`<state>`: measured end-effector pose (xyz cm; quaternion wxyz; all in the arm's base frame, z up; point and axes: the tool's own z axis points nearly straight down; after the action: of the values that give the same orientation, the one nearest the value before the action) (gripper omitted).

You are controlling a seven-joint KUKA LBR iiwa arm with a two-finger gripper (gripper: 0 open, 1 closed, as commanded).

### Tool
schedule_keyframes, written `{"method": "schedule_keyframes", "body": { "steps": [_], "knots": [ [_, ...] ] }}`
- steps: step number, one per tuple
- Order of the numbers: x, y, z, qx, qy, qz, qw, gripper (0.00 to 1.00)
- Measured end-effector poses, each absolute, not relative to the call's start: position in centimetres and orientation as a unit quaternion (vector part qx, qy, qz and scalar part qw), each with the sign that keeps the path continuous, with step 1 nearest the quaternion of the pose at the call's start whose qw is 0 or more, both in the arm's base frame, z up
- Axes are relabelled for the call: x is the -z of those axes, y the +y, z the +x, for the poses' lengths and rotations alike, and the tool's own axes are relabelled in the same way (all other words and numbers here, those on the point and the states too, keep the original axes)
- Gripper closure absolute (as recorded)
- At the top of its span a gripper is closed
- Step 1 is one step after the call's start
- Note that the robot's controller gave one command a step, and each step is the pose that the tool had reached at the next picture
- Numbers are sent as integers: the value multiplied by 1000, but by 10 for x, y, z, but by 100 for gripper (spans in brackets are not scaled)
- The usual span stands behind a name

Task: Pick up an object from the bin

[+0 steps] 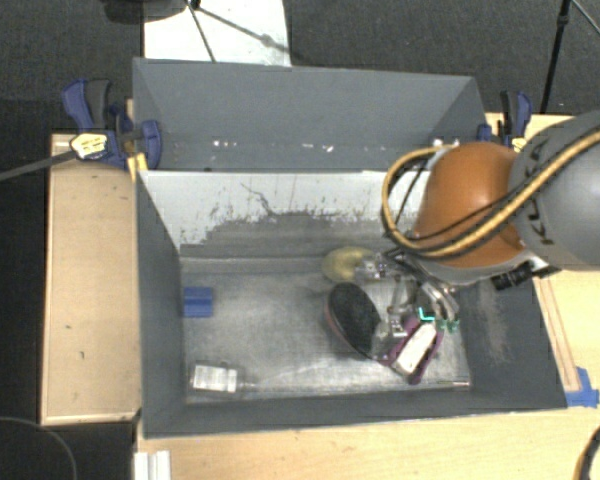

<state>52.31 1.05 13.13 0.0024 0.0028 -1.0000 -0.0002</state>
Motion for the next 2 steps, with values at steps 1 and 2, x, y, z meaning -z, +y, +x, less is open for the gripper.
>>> {"method": "schedule_keyframes", "body": {
  "steps": [1, 2],
  "knots": [
    [-73, 26, 509, 1, -1000, -23, 2, 0],
    [-76, 25, 511, 0, -1000, -24, -1, 100]
  ]
}}
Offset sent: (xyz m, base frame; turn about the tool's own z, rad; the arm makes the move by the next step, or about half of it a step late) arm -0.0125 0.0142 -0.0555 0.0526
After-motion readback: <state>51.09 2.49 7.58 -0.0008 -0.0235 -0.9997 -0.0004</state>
